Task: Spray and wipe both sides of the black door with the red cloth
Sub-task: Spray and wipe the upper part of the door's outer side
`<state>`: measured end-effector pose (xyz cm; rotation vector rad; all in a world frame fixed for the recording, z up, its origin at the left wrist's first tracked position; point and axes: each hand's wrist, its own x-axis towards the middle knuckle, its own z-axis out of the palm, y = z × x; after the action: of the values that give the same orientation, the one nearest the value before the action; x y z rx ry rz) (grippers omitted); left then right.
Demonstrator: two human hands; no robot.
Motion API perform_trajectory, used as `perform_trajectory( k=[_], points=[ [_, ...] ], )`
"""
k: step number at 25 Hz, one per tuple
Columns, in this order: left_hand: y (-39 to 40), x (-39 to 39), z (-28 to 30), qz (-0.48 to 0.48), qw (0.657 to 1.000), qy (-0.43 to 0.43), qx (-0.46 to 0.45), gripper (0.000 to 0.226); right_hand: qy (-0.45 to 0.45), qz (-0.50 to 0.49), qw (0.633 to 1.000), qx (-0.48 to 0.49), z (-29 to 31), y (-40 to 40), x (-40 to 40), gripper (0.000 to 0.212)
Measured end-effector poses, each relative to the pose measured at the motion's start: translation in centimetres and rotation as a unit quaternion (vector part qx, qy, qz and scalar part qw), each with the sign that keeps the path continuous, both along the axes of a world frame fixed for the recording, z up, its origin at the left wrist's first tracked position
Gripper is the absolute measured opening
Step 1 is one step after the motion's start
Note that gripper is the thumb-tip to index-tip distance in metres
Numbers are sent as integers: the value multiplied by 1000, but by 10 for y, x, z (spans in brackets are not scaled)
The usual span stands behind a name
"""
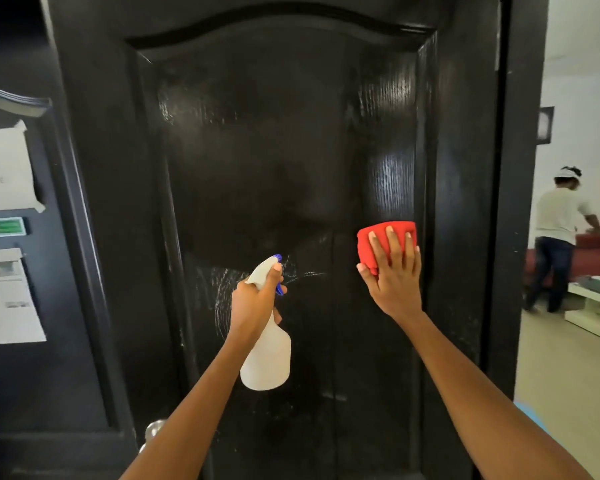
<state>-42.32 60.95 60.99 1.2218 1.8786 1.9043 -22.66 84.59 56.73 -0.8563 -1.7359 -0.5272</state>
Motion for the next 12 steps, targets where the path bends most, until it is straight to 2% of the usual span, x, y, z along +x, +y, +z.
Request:
perform_trajectory(
  k=[7, 12],
  points=[
    [20, 35, -25, -42, 998, -38, 20, 46, 14, 1, 1000, -11, -18, -1, -8, 72],
    [22, 32, -31, -62, 997, -6, -47, 50, 24, 20, 999, -11, -27, -2, -17, 73]
  ],
)
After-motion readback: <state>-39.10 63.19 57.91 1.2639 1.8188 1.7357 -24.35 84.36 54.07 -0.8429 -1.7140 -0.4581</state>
